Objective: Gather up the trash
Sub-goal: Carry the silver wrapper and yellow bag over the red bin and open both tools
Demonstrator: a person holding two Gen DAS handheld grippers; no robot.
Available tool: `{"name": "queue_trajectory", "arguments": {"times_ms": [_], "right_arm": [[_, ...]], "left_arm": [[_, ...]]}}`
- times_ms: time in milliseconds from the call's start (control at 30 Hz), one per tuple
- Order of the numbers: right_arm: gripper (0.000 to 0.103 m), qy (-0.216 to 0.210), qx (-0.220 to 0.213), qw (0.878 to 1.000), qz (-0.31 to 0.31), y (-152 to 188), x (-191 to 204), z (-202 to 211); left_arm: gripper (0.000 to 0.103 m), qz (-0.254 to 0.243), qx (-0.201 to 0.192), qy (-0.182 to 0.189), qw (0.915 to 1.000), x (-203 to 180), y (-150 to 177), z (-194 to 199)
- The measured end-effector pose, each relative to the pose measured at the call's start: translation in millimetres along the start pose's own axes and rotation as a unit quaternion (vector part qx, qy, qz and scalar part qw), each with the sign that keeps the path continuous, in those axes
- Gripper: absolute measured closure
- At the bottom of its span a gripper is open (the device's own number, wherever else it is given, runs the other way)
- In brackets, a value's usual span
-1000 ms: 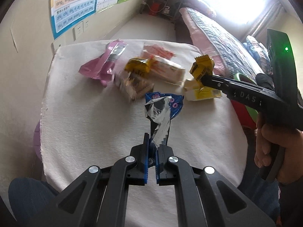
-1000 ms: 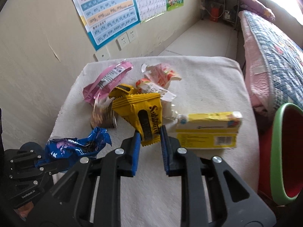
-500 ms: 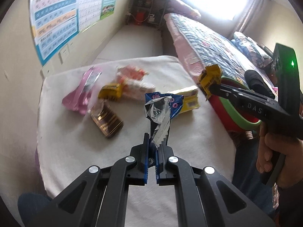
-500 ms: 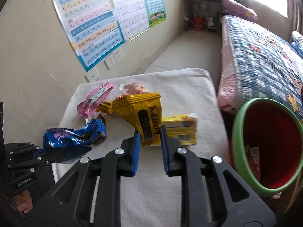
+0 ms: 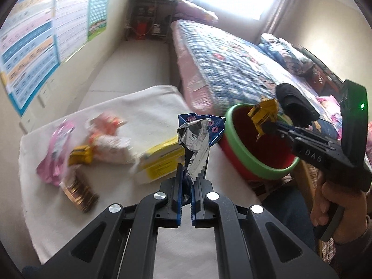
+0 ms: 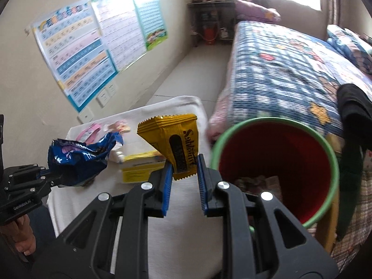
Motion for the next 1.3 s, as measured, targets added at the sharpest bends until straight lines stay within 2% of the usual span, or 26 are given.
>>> {"name": "queue_trajectory", "arguments": {"times_ms": [500, 967, 1000, 1033, 1067, 1200, 1267, 1300], "right_arm": [[0.083, 0.040, -0.009, 0.997, -0.064, 17, -98, 27], [0.082, 0.058, -0.009, 0.994, -0.095, 19, -154, 30], [0.082, 0.057, -0.008, 0.994, -0.097, 19, -156, 29], [0.081, 0.056, -0.007, 0.994, -0.097, 19, -157, 28], [0.074, 0.058, -0.006, 0.994, -0.097, 20, -159, 27], [0.052, 0.060, -0.004, 0.993, -0.104, 24, -165, 23], [0.040, 0.060, -0.004, 0.992, -0.107, 26, -166, 21], [0.037, 0.062, -0.005, 0.992, -0.108, 28, -167, 20]], "left_arm": [[0.101, -0.049, 0.014, 0.056, 0.9971, -118, -39, -45], [0.100, -0.068, 0.029, 0.075, 0.9944, -172, -56, -79], [0.097, -0.069, 0.033, 0.075, 0.9943, -174, -57, -82], [0.097, -0.069, 0.037, 0.076, 0.9940, -176, -57, -85], [0.097, -0.068, 0.042, 0.078, 0.9937, -178, -57, -89], [0.064, -0.056, 0.047, 0.079, 0.9942, -180, -58, -97], [0.055, -0.051, 0.045, 0.075, 0.9949, -177, -58, -99], [0.049, -0.051, 0.044, 0.071, 0.9952, -175, -57, -100]]}}
Point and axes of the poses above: each gripper's, at about its wrist camera, not at the fingertips, and z roughly against the way its jaws point, x to its left, y to its underside, the point moved 9 cm from there along -z, roughly the way its jaws point, and after that the axes turned 5 degrees about z, right-handed, at the moved point
